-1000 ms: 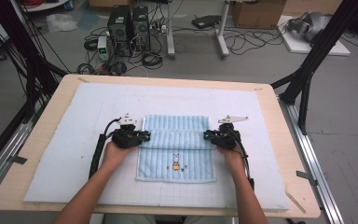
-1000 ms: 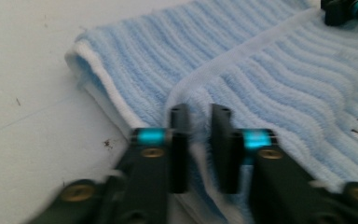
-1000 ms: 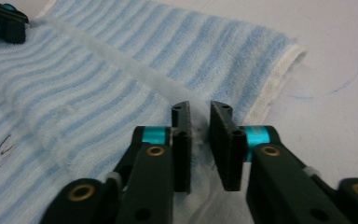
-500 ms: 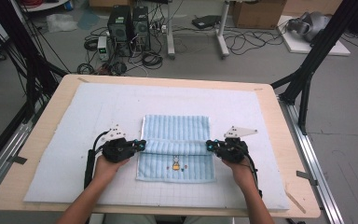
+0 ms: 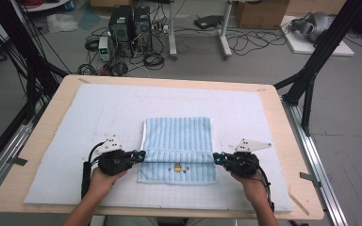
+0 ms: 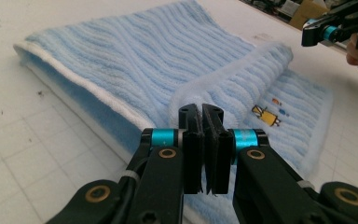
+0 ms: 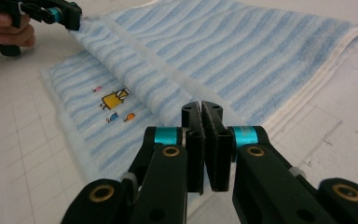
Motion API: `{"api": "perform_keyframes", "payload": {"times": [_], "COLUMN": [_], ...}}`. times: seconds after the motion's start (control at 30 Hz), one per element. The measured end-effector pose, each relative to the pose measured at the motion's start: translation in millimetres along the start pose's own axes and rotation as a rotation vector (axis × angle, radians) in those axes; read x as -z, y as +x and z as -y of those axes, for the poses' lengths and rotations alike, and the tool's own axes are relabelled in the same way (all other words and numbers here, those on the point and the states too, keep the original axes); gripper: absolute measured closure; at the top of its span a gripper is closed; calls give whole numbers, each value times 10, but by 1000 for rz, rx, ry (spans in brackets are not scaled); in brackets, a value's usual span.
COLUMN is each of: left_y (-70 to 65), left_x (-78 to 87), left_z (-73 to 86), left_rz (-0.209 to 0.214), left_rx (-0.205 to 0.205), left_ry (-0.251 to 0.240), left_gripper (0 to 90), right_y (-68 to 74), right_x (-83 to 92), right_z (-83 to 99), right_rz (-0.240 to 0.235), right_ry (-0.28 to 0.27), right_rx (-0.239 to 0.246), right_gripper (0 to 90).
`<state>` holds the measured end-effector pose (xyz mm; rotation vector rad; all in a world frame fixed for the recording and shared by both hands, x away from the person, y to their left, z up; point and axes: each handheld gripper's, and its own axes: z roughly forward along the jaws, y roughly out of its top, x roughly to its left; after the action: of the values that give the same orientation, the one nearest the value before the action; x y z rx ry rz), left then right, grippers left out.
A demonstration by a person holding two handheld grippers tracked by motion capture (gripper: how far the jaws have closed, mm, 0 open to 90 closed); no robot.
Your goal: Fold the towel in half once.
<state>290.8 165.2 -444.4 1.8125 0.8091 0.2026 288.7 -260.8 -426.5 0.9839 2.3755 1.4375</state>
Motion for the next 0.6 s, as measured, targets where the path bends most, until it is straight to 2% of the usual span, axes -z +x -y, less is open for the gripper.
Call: {"api": "perform_keyframes", "payload": {"times": [0.07,0.13,0.17,0.23,0.3,0.4,0.47,0.6], "left_y": [5,6,4,1,5,9,1,-63], "left_x": [-1,-6,-8,-9,-10,2,12,31], "left_z": [9,8,9,10,13,17,21,35], "left_rz": [-6,-10,-11,-11,-12,-11,-8,11], "left_rx": [-8,-6,-6,-10,-8,-8,-7,-18], "left_ry": [7,6,5,6,4,3,0,11], "left_gripper": [862,861,861,861,860,860,860,860], "right_y": [7,-29,-50,-79,-83,-86,-69,-34], "right_x": [1,-19,-38,-106,-208,-292,-254,-103], "right_z": [0,-8,-12,-21,-26,8,20,41], "right_rz": [24,61,67,37,28,-3,-17,-46], "right_ry": [-2,-15,-19,-6,29,79,68,30], "right_rx": [5,-28,-45,-67,-64,-48,-30,-21], "right_gripper": [646,512,496,482,525,812,855,863]}}
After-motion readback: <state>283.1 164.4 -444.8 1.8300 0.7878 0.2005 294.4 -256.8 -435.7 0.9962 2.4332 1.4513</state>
